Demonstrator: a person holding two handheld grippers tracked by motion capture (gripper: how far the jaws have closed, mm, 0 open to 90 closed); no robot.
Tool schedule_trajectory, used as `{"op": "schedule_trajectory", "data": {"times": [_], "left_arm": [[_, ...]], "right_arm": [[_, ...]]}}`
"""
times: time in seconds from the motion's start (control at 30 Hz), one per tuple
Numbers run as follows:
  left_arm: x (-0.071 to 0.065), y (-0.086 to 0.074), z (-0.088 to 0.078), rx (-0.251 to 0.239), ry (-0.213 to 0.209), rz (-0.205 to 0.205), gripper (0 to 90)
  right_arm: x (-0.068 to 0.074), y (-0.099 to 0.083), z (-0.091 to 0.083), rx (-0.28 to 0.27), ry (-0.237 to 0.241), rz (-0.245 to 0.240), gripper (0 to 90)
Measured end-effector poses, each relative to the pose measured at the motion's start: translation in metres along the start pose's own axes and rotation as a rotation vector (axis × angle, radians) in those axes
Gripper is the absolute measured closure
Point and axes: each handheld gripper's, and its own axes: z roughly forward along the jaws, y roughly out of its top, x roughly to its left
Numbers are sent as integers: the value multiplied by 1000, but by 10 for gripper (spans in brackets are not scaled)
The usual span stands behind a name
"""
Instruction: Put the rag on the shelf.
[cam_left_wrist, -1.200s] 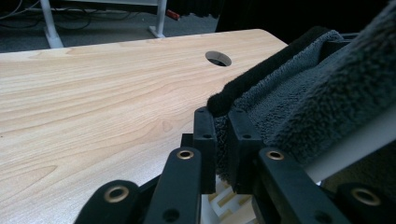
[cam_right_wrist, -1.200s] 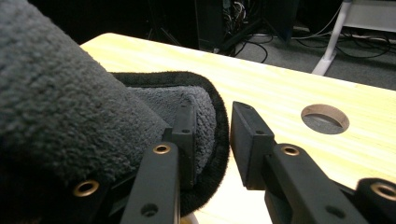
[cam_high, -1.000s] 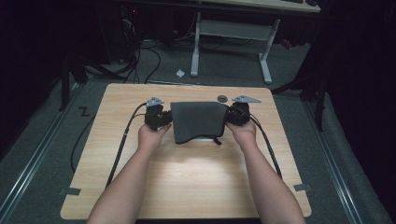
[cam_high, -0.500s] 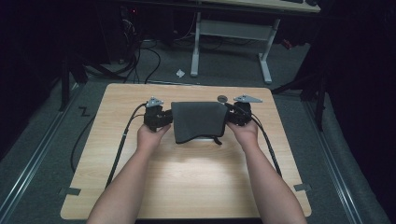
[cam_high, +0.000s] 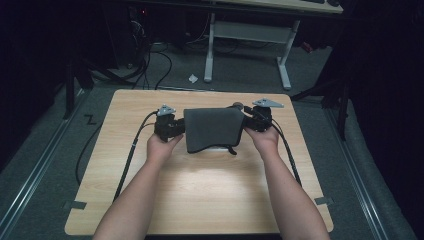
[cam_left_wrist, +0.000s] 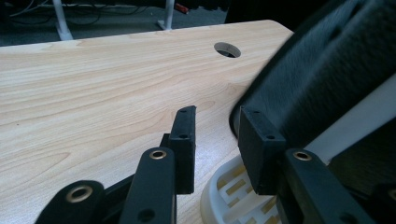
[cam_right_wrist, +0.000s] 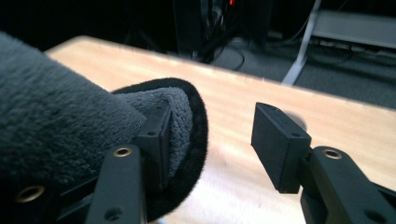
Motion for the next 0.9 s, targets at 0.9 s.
{"op": "schedule_trajectory", "data": {"times": [0.9], "left_arm": [[7,1,-9,-14,28,-12,686]], "right_arm": [[-15,6,-6,49,-94,-27,600]]}}
